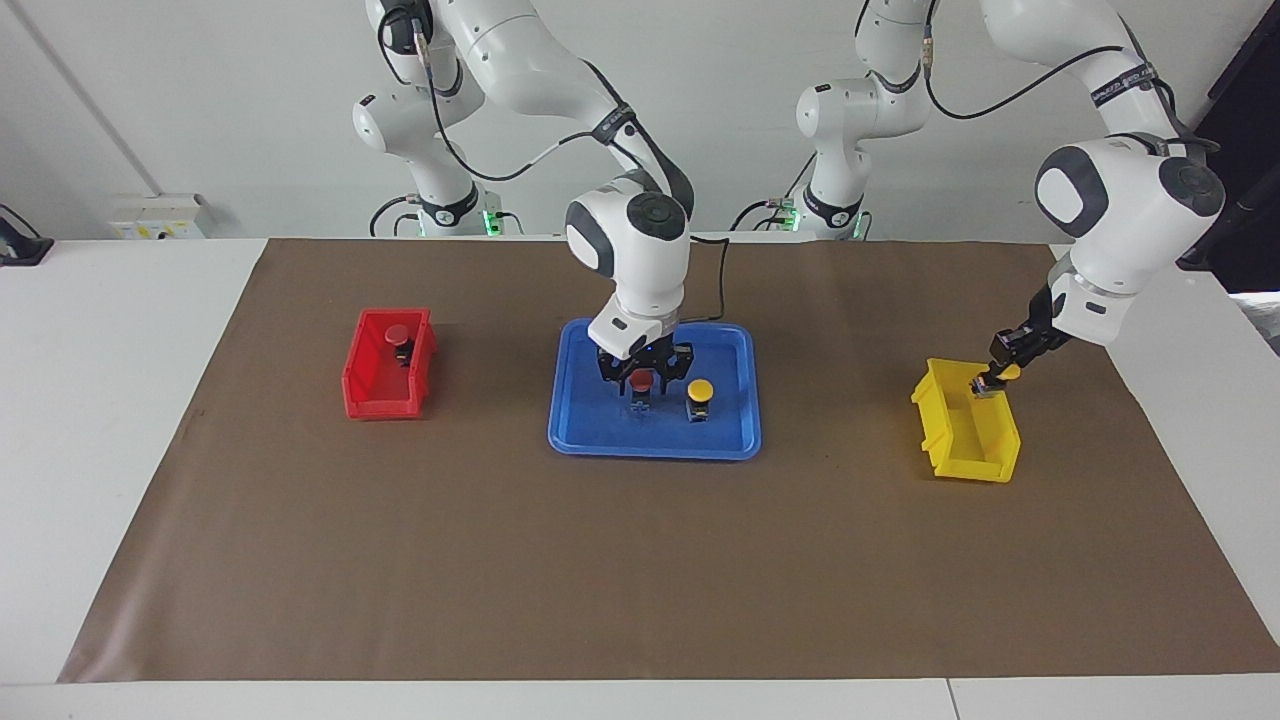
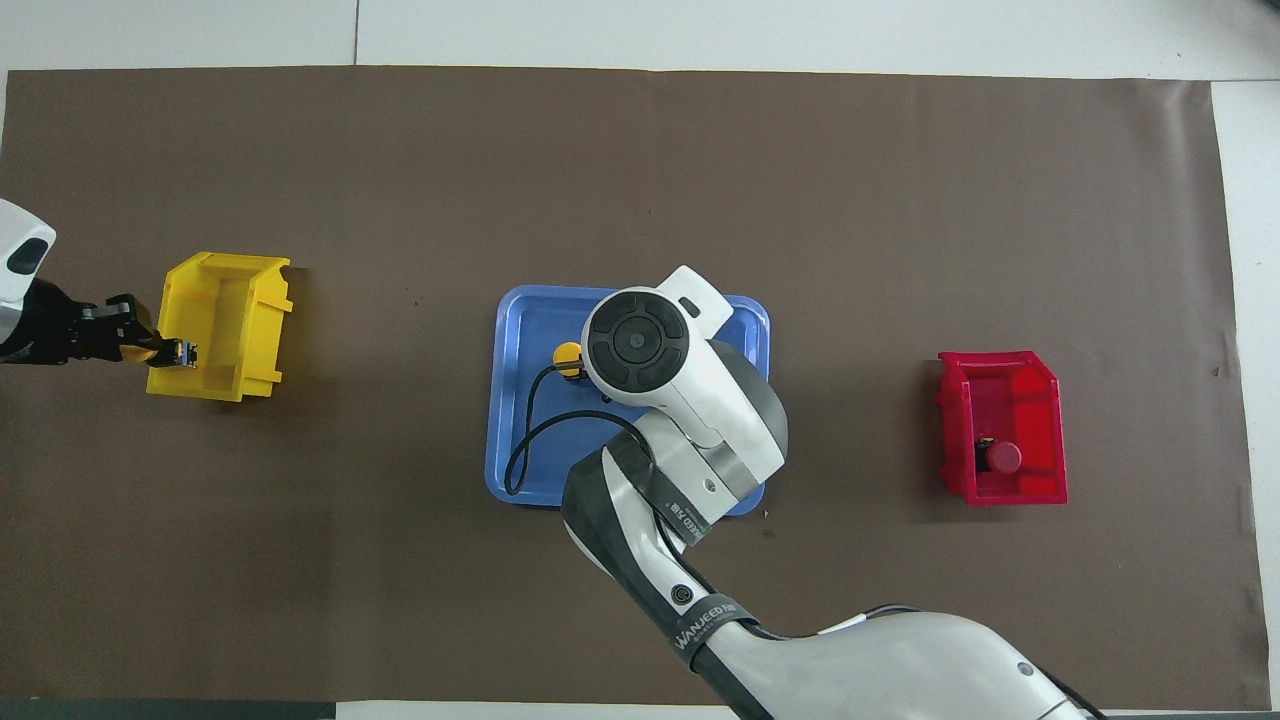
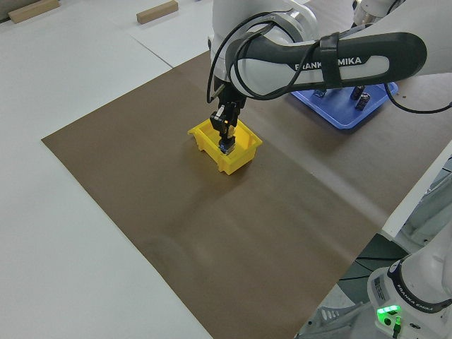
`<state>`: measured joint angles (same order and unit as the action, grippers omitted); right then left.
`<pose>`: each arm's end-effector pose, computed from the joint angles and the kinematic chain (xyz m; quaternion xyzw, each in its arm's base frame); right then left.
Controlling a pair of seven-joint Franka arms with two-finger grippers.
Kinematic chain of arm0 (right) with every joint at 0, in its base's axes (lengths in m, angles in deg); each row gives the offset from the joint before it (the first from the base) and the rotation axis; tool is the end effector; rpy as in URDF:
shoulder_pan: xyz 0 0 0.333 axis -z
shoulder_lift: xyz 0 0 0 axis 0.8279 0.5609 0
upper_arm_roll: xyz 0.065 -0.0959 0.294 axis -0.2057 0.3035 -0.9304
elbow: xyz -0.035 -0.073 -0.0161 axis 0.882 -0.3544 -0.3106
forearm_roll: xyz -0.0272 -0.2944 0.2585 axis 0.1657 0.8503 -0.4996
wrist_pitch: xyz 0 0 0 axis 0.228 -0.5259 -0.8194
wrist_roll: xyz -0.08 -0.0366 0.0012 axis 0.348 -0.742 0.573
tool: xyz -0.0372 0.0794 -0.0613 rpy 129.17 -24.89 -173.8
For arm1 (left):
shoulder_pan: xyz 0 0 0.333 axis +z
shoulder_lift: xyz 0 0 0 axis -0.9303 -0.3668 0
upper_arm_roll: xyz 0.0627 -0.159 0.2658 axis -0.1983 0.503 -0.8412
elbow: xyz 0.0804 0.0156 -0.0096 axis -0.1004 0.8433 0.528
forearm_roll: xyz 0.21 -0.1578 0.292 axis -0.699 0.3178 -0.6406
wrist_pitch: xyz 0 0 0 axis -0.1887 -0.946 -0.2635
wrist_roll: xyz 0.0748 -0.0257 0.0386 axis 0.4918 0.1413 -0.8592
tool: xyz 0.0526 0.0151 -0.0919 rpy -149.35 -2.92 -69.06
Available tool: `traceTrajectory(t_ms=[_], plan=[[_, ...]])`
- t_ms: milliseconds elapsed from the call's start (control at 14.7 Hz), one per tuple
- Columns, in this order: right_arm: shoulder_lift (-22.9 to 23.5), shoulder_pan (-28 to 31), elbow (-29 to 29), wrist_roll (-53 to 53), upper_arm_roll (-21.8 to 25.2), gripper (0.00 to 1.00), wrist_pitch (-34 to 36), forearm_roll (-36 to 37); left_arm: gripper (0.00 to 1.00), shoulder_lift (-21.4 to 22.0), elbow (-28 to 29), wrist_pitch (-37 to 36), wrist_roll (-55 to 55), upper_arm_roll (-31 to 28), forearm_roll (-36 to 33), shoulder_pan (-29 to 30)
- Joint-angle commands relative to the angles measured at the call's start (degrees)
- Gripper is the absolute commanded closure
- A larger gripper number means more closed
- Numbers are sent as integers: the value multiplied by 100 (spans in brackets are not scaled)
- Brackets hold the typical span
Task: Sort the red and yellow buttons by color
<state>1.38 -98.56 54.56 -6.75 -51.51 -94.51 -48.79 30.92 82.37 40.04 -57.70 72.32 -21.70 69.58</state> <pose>0.5239 0.3914 0.3428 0.9994 0.0075 0.0286 0.0172 0.5529 0.0591 0.4337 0.9948 0.0999 -0.0158 0.0118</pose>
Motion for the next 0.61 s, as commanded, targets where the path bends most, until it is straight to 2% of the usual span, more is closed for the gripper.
traceTrajectory(t_ms=[0,272,407,475,543], plan=[[-214,-13,286,-103,-6,37,-25,-39,99,304,428,160,-244,55,-105,14],[-223,5,277,-94,-15,63,-25,-100,99,322,710,432,-490,64,-105,-30],[-240,31,198,-68,-6,78,-8,-398,99,296,746,450,-595,73,-105,-30],[-362,75,163,-24,-6,82,27,-408,99,287,746,494,-674,73,-105,-39],[-494,188,85,72,-6,82,219,-408,99,278,737,555,-701,73,-105,-39]])
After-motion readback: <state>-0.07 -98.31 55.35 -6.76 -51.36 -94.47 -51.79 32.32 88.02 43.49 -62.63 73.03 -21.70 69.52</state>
